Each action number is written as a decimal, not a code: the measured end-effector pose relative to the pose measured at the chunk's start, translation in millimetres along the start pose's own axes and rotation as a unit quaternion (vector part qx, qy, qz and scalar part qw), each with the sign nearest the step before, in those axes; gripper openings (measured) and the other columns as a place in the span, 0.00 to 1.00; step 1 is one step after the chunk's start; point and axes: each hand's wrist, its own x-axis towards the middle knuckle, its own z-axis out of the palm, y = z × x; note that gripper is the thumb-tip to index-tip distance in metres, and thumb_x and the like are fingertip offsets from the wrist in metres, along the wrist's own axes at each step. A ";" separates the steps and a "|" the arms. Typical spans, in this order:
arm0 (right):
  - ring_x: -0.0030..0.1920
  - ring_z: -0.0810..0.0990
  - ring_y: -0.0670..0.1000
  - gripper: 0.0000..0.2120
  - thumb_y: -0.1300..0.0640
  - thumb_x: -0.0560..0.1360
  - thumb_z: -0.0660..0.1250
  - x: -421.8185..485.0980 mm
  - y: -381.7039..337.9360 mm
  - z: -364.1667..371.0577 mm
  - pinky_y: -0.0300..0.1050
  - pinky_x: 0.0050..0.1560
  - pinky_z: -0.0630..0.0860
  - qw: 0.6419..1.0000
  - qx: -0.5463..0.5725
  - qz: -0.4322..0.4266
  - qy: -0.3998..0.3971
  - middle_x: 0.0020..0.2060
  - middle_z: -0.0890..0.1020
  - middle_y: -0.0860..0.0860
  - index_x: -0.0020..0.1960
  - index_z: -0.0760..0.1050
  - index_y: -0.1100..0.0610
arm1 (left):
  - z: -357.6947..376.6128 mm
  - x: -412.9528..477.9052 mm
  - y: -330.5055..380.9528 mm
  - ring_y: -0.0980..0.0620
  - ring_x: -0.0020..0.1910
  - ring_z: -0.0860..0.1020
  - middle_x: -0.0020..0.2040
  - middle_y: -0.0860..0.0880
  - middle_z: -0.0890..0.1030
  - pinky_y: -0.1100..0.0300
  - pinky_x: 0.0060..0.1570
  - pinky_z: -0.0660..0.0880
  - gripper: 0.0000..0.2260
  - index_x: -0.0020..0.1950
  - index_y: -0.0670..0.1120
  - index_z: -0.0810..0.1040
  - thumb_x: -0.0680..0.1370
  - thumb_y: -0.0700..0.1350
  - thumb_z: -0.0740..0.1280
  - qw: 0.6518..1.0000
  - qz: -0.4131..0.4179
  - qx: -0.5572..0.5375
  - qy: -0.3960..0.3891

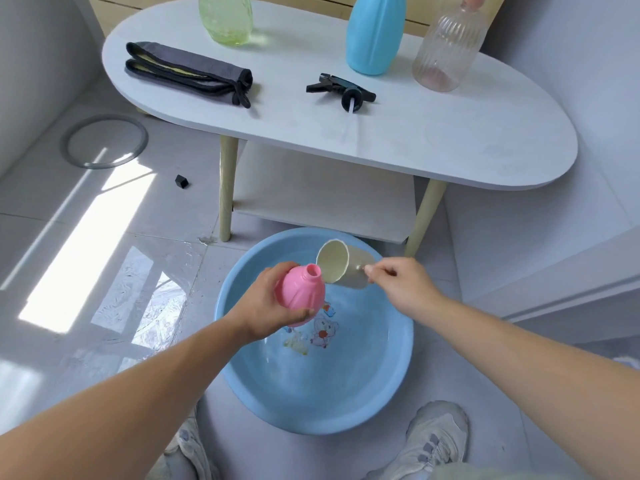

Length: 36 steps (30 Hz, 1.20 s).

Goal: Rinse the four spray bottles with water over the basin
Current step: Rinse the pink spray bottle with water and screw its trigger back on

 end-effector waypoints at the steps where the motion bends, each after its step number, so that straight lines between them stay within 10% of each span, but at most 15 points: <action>1: 0.24 0.62 0.45 0.16 0.51 0.79 0.67 3.2 7.6 9.2 0.42 0.28 0.59 1.000 0.006 0.018 -0.009 0.26 0.66 0.48 0.40 0.81 0.61 | -0.9 -1.0 0.8 0.56 0.53 0.78 0.60 0.49 0.75 0.73 0.38 0.78 0.29 0.60 0.59 0.72 0.69 0.38 0.82 1.000 -0.002 -0.004 0.002; 7: 0.30 0.63 0.51 0.21 0.49 0.80 0.64 13.5 39.5 53.8 0.43 0.31 0.61 0.994 -0.042 0.068 -0.080 0.30 0.65 0.51 0.39 0.73 0.66 | -5.0 -2.6 -3.7 0.69 0.48 0.80 0.58 0.49 0.77 0.72 0.37 0.77 0.28 0.62 0.54 0.73 0.70 0.34 0.81 0.999 -0.026 -0.026 0.008; 13: 0.30 0.62 0.52 0.22 0.51 0.81 0.62 18.0 49.2 60.7 0.46 0.31 0.58 0.985 -0.128 0.045 -0.110 0.28 0.63 0.51 0.31 0.59 0.56 | -5.7 -1.3 -17.3 0.57 0.50 0.80 0.60 0.49 0.77 0.72 0.38 0.77 0.31 0.68 0.48 0.72 0.70 0.37 0.82 0.998 -0.060 -0.023 0.014; 36: 0.32 0.66 0.52 0.22 0.49 0.80 0.64 28.7 60.2 56.4 0.44 0.33 0.62 0.990 -0.049 0.098 -0.091 0.30 0.69 0.52 0.33 0.69 0.61 | -4.8 2.6 -18.8 0.56 0.48 0.80 0.60 0.47 0.76 0.72 0.36 0.77 0.30 0.67 0.49 0.71 0.70 0.35 0.81 0.997 -0.066 -0.041 0.017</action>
